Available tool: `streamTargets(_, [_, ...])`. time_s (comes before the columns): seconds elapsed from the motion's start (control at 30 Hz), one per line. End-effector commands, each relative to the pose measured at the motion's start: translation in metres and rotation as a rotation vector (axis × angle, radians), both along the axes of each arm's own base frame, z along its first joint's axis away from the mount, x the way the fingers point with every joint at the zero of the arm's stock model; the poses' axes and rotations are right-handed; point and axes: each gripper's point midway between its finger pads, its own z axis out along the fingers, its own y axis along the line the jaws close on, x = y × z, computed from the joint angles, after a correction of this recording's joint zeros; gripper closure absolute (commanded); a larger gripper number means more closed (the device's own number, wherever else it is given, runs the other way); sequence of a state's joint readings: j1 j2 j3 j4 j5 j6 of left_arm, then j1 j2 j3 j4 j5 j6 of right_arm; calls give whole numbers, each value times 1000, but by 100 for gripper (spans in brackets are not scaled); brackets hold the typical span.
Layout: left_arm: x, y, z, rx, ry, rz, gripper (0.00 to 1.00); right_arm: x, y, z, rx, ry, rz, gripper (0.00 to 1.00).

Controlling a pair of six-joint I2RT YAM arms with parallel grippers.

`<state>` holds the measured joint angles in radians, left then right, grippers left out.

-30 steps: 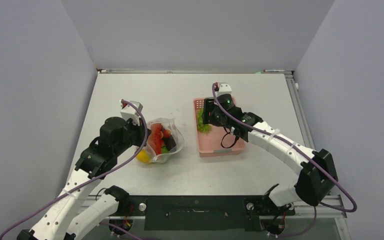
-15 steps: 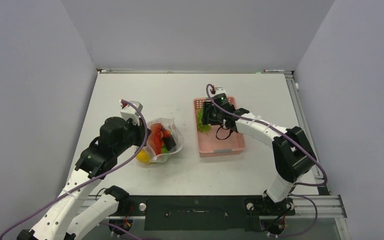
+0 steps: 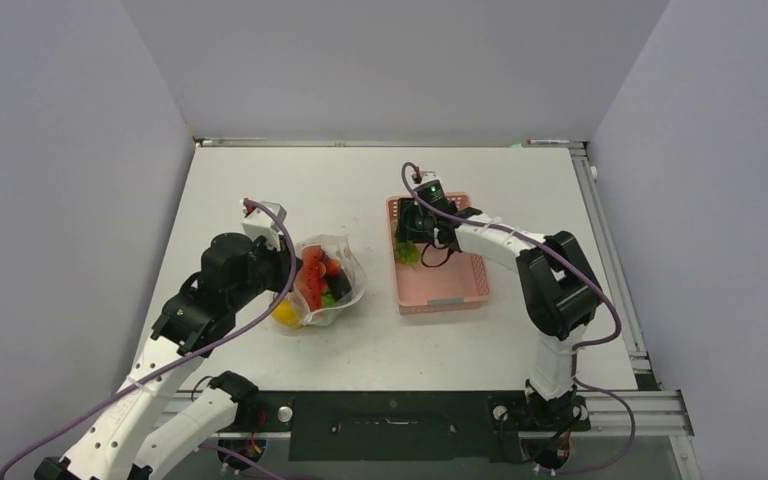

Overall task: Place the food in the zip-top bag and seal the zipper
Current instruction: Pick up the fake fruit from the bin.

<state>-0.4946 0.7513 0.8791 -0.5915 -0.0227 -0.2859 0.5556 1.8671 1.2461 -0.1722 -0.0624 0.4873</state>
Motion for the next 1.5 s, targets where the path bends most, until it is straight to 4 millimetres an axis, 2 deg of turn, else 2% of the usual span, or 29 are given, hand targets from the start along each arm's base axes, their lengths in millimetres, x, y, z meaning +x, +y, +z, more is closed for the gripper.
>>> streamTargets(0.0, [8, -1, 13, -28, -48, 14, 100, 21, 10, 7, 38, -41, -12, 46])
streamTargets(0.17, [9, -2, 12, -26, -44, 12, 100, 25, 7, -9, -1, -27, -28, 47])
streamTargets(0.3, [9, -2, 12, -26, -42, 12, 100, 27, 2, -21, -45, -12, -36, 51])
streamTargets(0.5, [9, -2, 12, -26, -42, 12, 100, 27, -7, -25, -84, -17, -59, 81])
streamTargets(0.6, [9, -2, 12, -26, -42, 12, 100, 27, -9, -20, -88, -25, -61, 94])
streamTargets(0.83, [9, -2, 12, -27, -45, 12, 100, 23, -19, 17, -77, -96, -82, 95])
streamTargets(1.13, [8, -2, 14, -33, -50, 10, 100, 8, -28, 74, -64, -196, -96, 95])
streamTargets(1.3, [6, -1, 15, -35, -54, 10, 100, -7, -23, 113, -54, -270, -77, 95])
streamTargets(1.47, [6, -1, 17, -38, -59, 9, 100, -31, -5, 156, -33, -350, -16, 95])
